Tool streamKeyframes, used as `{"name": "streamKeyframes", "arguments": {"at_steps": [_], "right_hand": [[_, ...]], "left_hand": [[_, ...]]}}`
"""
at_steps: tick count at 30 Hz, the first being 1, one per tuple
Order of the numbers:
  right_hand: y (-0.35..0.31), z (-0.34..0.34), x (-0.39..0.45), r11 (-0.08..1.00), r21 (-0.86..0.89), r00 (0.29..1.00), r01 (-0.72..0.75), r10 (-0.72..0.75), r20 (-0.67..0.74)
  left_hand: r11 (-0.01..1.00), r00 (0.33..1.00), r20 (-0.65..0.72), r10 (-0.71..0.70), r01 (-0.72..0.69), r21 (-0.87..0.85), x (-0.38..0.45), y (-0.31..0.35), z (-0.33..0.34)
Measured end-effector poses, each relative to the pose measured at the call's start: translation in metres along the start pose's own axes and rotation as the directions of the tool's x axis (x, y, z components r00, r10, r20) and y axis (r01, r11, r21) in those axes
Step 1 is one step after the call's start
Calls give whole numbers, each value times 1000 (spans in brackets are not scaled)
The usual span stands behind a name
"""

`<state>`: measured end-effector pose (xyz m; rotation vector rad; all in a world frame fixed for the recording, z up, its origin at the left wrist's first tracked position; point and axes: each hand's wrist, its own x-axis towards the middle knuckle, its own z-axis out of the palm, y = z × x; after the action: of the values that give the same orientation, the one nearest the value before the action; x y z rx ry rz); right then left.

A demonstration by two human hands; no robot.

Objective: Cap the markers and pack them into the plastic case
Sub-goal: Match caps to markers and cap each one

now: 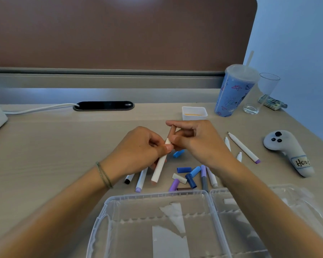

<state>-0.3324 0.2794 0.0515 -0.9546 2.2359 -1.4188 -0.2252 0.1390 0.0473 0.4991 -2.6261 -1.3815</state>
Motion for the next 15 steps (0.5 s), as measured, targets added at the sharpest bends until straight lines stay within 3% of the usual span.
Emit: {"name": "streamKeyframes", "arguments": {"at_steps": [3, 7, 10, 15], "right_hand": [[0, -17, 3, 994, -6, 989, -106, 106, 100], [2, -44, 5, 982, -67, 980, -174, 180, 82], [9, -56, 7, 946, -252, 975, -202, 219, 42], [20, -61, 8, 796, -537, 936, -279, 351, 35]], "left_hand": [[975, 1000, 10, -5, 3, 223, 1, -4, 5], [881, 999, -35, -13, 28, 472, 0, -14, 13], [800, 998, -59, -24, 54, 598, -2, -15, 14], [681, 996, -88, -4, 67, 730, -5, -14, 13]]}}
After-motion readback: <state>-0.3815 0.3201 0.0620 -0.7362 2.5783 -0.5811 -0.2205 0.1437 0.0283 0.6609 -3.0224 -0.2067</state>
